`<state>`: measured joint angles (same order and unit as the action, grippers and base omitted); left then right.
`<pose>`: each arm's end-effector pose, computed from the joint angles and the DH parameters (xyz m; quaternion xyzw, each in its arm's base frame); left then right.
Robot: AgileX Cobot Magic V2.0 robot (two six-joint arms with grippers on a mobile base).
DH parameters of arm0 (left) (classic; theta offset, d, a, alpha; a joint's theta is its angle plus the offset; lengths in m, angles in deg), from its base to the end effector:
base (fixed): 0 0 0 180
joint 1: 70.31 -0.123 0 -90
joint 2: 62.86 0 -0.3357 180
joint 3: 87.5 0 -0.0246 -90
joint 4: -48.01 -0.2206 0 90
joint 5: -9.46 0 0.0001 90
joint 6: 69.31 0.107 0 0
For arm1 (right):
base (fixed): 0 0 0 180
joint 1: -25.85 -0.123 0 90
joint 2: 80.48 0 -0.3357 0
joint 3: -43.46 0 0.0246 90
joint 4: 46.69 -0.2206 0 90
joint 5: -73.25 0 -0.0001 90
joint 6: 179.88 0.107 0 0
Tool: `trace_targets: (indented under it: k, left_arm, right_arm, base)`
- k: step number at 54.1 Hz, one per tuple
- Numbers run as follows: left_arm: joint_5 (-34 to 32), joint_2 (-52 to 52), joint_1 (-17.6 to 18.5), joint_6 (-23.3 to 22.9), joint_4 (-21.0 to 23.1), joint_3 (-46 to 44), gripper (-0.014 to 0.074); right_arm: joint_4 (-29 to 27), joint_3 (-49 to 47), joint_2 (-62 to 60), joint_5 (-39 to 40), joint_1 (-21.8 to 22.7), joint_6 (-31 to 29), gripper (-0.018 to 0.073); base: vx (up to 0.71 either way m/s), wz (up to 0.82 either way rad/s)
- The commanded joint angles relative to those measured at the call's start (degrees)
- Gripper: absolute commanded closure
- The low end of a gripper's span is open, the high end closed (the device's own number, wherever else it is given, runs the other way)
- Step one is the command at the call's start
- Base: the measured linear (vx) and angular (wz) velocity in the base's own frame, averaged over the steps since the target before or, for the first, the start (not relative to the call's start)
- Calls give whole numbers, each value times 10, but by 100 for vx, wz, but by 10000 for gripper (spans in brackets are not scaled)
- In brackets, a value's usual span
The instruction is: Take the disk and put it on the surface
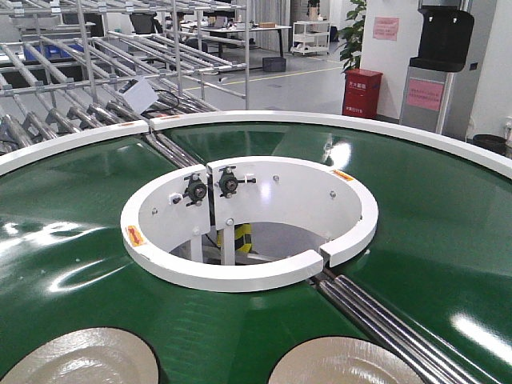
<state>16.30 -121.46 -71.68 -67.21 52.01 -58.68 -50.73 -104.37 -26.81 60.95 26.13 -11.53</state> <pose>0.1510 0.0027 0.4360 -0.0179 0.7326 -0.0060 0.6804 0.1253 0.0010 0.4188 -0.0538 0.7534 -0.0400 0.6541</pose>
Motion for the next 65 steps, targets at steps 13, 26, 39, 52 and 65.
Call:
trace_targets:
  k: [13,26,39,52,65]
  left_arm:
    - [-39,-10,12,1,16,-19,237]
    - [-39,-12,12,1,16,-19,-63]
    - [-2,-12,57,-14,33,-20,-36]
    - [33,-14,72,-13,101,-41,-12]
    - [33,-14,72,-13,101,-41,-12]
  right_arm:
    - [-12,-19,0,50,1,0,211]
    - [-12,-19,0,52,1,7,-170]
    - [-78,-19,0,39,0,25,-138]
    - [-195,-51,69,-129,-87,-15,-22]
    - [-538,-113,247,-372,-135,-264,47]
  base:
    - [0,0]
    - [0,0]
    - [0,0]
    - [0,0]
    - [0,0]
